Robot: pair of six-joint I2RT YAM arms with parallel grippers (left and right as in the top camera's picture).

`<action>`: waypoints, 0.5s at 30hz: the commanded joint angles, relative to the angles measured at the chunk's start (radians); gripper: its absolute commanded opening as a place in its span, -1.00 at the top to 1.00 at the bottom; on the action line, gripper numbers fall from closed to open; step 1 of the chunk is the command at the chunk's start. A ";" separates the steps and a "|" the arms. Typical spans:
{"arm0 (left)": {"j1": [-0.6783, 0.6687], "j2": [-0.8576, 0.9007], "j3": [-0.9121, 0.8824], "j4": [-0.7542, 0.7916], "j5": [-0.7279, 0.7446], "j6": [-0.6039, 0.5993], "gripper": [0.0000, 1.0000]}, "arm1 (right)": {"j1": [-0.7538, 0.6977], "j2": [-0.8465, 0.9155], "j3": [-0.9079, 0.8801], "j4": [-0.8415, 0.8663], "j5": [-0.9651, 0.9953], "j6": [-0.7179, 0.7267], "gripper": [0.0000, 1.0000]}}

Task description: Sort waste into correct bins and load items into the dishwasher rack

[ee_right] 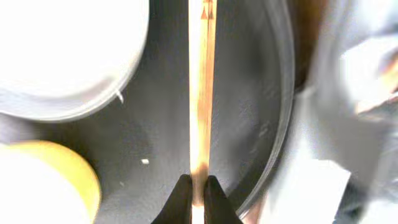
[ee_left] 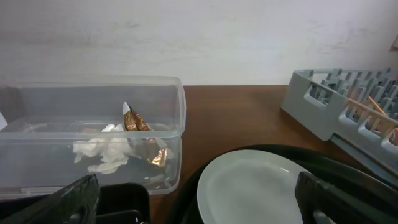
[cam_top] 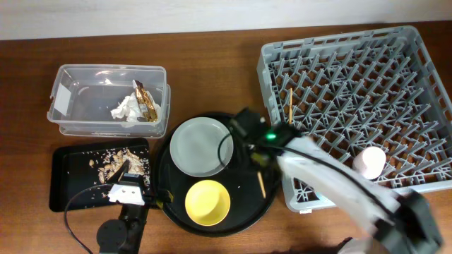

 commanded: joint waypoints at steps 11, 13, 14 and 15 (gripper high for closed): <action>0.005 -0.010 -0.007 0.002 0.007 0.013 -0.99 | -0.279 -0.086 0.038 0.159 0.232 -0.241 0.92; 0.005 -0.010 -0.007 0.002 0.007 0.013 -0.99 | -0.279 -0.047 0.038 0.166 0.232 -0.280 0.84; 0.005 -0.010 -0.007 0.002 0.007 0.013 -0.99 | -0.279 -0.035 0.038 0.164 0.226 -0.279 0.64; 0.005 -0.010 -0.007 0.002 0.007 0.013 -0.99 | -0.277 -0.032 0.038 0.158 0.199 -0.279 0.48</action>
